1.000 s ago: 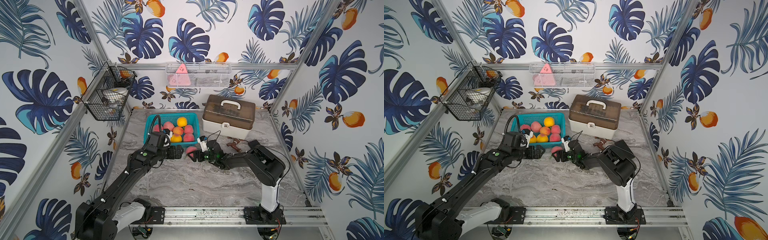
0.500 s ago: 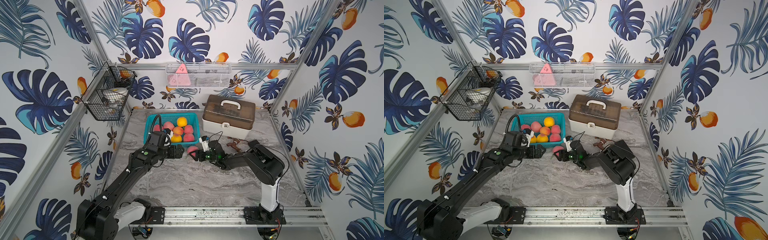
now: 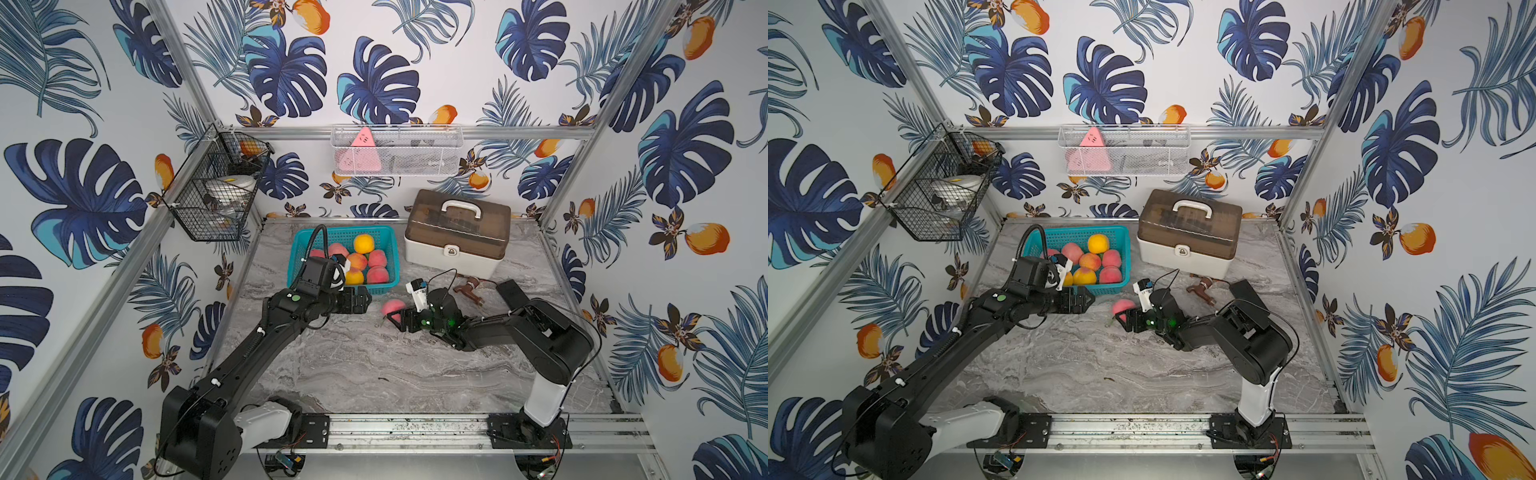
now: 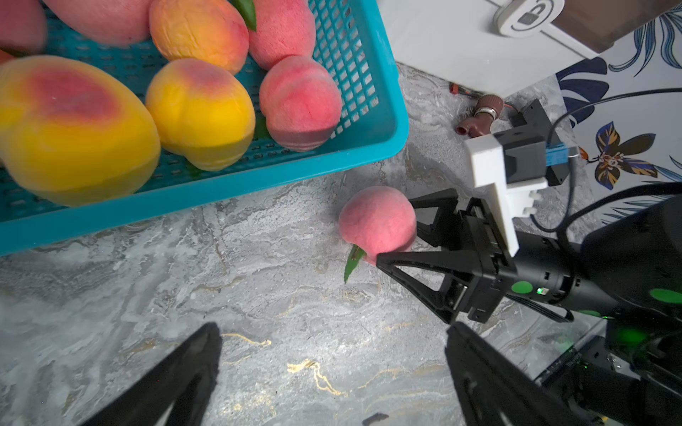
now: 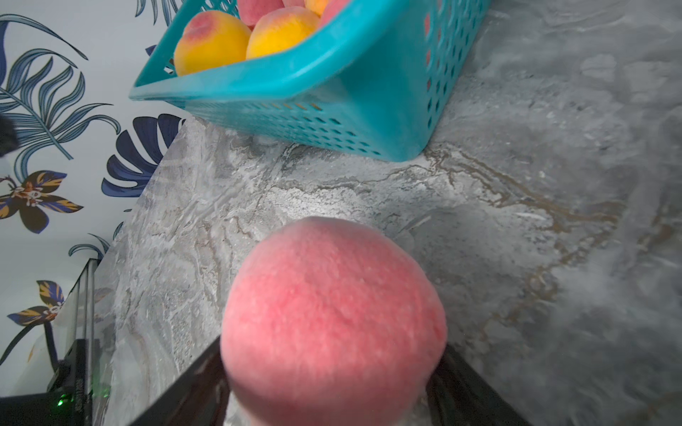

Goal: Put the peaches into the basket
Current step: Pick up the peach from the center of the board, then place the peach in the basket.

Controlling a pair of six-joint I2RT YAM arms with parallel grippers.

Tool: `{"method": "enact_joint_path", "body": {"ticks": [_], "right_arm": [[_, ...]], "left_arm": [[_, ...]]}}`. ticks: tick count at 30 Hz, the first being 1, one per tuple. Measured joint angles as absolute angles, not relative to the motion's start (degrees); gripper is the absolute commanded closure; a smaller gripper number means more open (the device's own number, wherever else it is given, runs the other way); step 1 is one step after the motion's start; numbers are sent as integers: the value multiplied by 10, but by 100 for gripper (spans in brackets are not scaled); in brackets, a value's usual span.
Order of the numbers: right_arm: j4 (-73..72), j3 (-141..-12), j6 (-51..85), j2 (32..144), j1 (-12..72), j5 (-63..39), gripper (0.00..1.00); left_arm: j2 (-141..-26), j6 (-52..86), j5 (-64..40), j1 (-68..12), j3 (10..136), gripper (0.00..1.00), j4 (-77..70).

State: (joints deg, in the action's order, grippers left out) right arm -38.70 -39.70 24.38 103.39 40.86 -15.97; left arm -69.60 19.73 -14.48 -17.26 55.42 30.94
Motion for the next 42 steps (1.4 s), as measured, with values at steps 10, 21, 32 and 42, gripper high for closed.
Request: {"method": "enact_joint_path", "body": {"ticks": [10, 21, 32, 42], "right_arm": [[-367, -336, 186, 898, 424, -150, 20], [-265, -354, 64, 757, 474, -93, 17], [-216, -368, 27, 732, 475, -74, 16], [-205, -365, 22, 724, 476, -59, 13]], "left_arm": [[-726, 197, -229, -173, 603, 1, 335], [-763, 194, -314, -189, 666, 1, 344], [-778, 196, -330, -250, 686, 1, 347], [-796, 198, -315, -254, 670, 1, 342]]}}
